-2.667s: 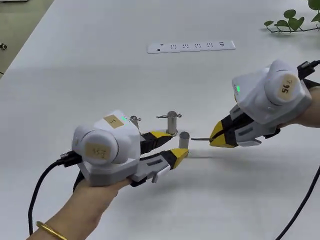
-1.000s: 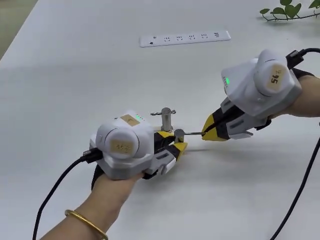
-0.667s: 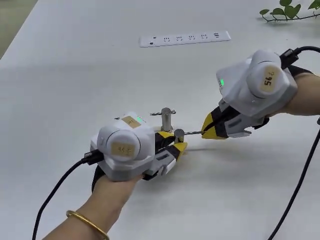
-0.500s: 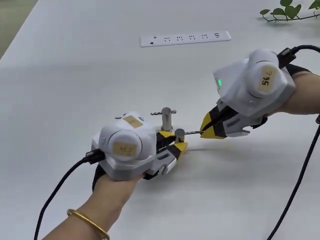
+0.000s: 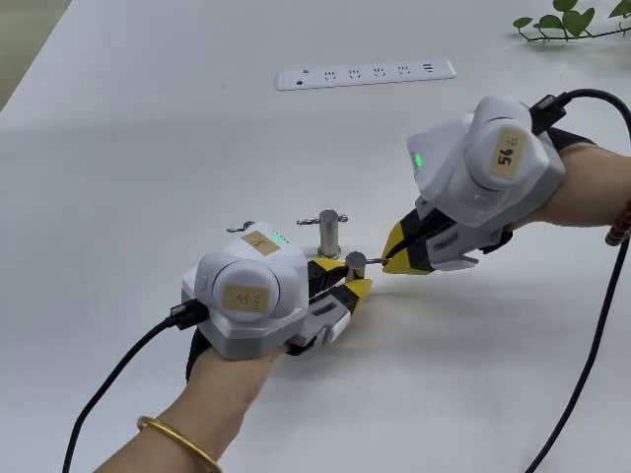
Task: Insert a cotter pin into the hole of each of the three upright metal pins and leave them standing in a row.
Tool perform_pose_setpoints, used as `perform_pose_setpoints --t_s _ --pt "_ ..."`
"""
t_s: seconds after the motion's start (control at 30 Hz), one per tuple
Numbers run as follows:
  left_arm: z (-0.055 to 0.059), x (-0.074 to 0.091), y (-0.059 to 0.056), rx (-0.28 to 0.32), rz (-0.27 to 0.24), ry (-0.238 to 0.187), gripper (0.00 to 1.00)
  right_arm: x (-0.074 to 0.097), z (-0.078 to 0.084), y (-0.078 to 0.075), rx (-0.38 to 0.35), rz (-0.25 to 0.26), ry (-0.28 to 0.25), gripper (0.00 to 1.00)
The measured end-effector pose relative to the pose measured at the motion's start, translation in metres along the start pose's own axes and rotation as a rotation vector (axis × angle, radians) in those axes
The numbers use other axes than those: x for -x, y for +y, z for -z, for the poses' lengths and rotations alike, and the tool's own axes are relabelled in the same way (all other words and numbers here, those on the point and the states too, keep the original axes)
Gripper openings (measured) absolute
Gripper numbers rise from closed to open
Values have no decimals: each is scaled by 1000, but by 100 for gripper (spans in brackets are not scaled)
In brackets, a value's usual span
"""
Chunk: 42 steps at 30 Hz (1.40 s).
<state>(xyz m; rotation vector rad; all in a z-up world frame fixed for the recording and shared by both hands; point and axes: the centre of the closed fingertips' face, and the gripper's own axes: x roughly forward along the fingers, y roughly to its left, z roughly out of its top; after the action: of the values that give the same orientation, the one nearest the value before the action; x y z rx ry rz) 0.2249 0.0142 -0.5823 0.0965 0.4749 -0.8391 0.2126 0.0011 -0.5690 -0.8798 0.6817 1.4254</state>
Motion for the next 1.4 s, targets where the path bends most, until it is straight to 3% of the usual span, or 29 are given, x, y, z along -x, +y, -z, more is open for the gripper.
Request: perform_pose_setpoints --t_s 0.2,0.8,0.97,1.4 --pt "1 0 0 4 -23 -7 11 -2 -3 1 -40 -5 -11 0" --pt "4 0 1 68 -60 -25 11 -9 -11 -2 -50 3 -46 0" --pt "4 1 0 73 -61 -26 11 -5 -9 -4 -93 8 -53 6" --pt "5 2 0 85 -68 -29 11 4 -6 1 -131 -2 -64 0"
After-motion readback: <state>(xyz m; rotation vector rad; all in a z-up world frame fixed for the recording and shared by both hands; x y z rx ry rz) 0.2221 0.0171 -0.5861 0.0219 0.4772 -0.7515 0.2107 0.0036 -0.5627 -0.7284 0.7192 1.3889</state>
